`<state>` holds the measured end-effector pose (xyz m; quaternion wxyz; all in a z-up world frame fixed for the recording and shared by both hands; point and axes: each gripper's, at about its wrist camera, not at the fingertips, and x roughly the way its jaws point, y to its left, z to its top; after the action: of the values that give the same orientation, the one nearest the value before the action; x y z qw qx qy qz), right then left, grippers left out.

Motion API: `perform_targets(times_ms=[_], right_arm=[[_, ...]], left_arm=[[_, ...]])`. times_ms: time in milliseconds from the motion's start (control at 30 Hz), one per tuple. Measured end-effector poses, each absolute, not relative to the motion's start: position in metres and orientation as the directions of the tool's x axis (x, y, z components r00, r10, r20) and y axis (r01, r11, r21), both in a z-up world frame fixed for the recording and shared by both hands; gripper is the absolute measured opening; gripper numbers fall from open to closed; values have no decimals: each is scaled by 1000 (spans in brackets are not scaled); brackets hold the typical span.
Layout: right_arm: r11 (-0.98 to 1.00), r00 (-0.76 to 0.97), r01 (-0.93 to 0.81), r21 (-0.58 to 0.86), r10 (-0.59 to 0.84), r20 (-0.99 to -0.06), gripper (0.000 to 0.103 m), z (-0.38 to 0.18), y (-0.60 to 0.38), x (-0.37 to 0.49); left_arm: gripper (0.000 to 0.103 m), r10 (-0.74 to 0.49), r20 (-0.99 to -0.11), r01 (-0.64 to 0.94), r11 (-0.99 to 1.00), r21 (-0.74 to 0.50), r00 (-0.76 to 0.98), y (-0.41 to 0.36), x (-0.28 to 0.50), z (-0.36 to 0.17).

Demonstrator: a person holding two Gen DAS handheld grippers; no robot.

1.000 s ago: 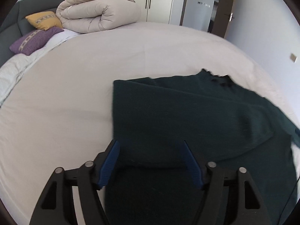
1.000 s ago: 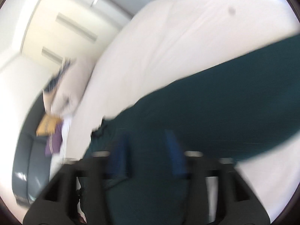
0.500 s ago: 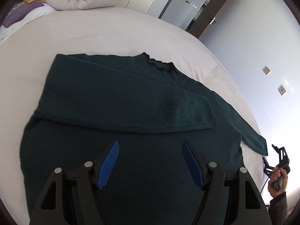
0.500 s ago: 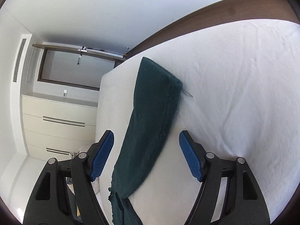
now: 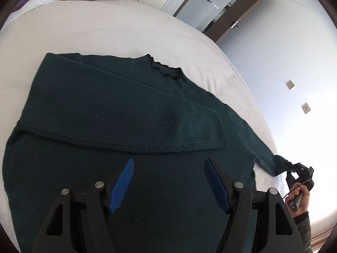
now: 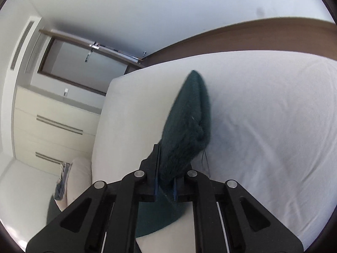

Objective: Fold small clothes

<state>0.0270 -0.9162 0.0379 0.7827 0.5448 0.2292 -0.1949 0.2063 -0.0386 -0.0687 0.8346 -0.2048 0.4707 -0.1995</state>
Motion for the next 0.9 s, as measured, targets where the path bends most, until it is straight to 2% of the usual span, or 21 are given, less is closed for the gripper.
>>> perform_targets(times_ms=[167, 267, 333, 433, 500, 633, 767, 800, 867, 900], right_arm=[[625, 819, 417, 659, 57, -571, 8, 96, -797, 110], [814, 784, 223, 537, 178, -595, 8, 114, -670, 160], [866, 750, 132, 483, 231, -620, 8, 108, -602, 179], [912, 685, 52, 406, 264, -679, 8, 82, -523, 205], [924, 644, 24, 381, 277, -713, 8, 59, -473, 193], [928, 593, 24, 372, 286, -753, 10, 13, -419, 204], [906, 557, 55, 421, 322, -766, 14, -6, -497, 186], [902, 559, 50, 428, 330, -761, 20, -7, -497, 184], [900, 569, 27, 434, 344, -747, 38, -13, -529, 176], [898, 575, 14, 440, 352, -738, 58, -16, -529, 171]], left_arm=[[77, -603, -653, 146, 776, -614, 459, -41, 221, -63], [81, -686, -596, 150, 699, -700, 418, -48, 237, -61], [88, -718, -578, 143, 666, -732, 387, -54, 246, -63], [91, -774, -544, 99, 600, -794, 324, -66, 258, -75], [92, -795, -536, 77, 576, -814, 284, -75, 264, -87], [92, -833, -510, 23, 526, -850, 216, -91, 271, -112], [92, -837, -515, 8, 526, -851, 187, -104, 273, -122], [92, -840, -511, 12, 521, -853, 184, -106, 273, -121], [92, -842, -510, 13, 520, -854, 177, -111, 275, -121], [90, -840, -515, 16, 525, -851, 174, -113, 275, -121]])
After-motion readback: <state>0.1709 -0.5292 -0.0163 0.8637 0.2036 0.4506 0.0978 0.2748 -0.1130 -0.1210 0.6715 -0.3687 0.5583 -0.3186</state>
